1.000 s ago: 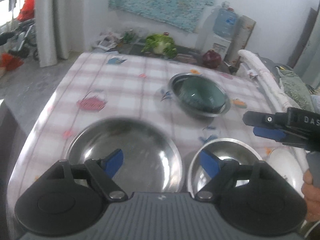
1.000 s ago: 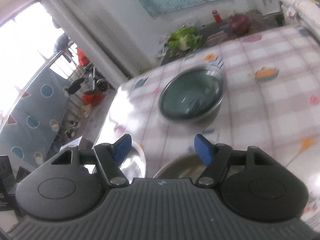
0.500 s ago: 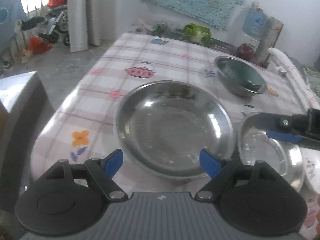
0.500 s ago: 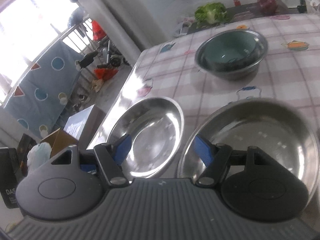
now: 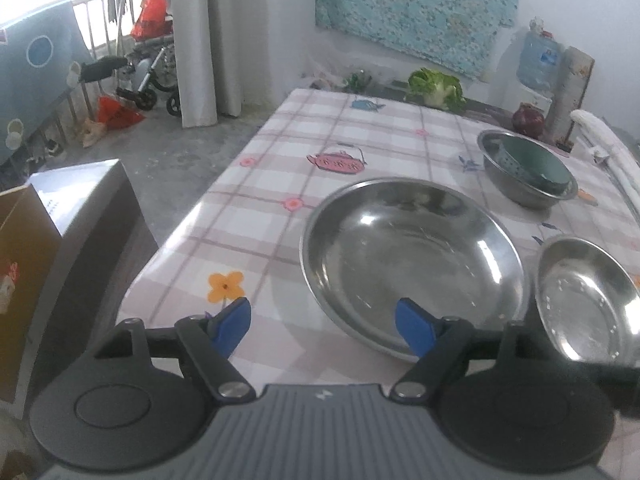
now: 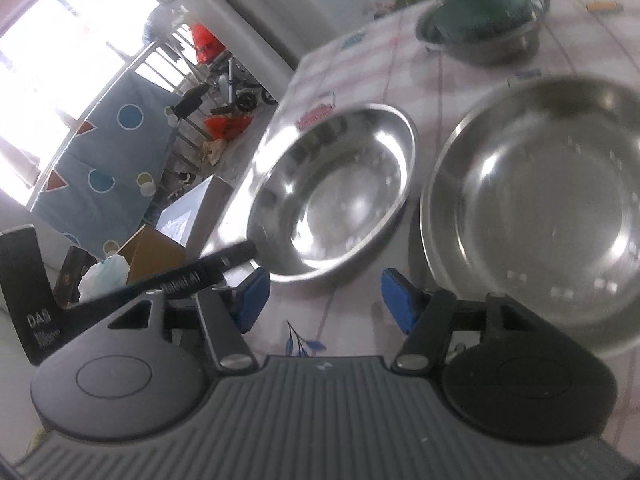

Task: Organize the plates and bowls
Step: 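Close both grippers on the rim of the large steel bowl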

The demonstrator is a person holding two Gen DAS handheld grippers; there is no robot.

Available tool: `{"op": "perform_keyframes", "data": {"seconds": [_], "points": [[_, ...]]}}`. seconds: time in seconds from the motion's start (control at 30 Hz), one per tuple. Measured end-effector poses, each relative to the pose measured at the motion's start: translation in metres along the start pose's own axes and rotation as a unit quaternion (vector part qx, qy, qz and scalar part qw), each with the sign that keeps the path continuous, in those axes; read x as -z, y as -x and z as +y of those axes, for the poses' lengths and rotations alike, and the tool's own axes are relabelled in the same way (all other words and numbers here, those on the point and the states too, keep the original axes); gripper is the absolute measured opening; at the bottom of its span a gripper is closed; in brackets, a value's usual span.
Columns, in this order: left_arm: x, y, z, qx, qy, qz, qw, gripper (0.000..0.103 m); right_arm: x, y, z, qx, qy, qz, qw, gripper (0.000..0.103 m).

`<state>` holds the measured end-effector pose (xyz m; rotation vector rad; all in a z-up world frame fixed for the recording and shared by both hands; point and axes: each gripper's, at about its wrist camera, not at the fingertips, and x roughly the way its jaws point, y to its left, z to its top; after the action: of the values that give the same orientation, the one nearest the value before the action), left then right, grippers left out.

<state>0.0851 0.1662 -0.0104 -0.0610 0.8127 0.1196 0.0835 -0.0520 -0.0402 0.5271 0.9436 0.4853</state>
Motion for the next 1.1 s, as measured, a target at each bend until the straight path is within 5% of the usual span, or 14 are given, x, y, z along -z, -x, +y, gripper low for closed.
{"op": "perform_keyframes", "data": {"seconds": [0.17, 0.53, 0.83, 1.1], "points": [[-0.009, -0.014, 0.006, -0.006, -0.005, -0.004, 1.0, 0.077, 0.005, -0.012, -0.009, 0.007, -0.025, 0.006, 1.0, 0.051], [-0.02, -0.062, 0.009, -0.008, -0.012, 0.037, 0.9992, 0.044, -0.009, -0.028, 0.001, 0.024, -0.037, -0.017, 0.999, 0.05], [-0.01, -0.056, 0.006, 0.006, -0.036, 0.048, 0.9982, 0.019, -0.01, -0.03, -0.002, 0.041, -0.038, -0.022, 0.998, 0.046], [0.014, -0.029, 0.032, 0.016, -0.027, 0.065, 0.9974, 0.02, -0.013, -0.036, -0.002, 0.05, -0.015, -0.017, 0.998, 0.037]]}}
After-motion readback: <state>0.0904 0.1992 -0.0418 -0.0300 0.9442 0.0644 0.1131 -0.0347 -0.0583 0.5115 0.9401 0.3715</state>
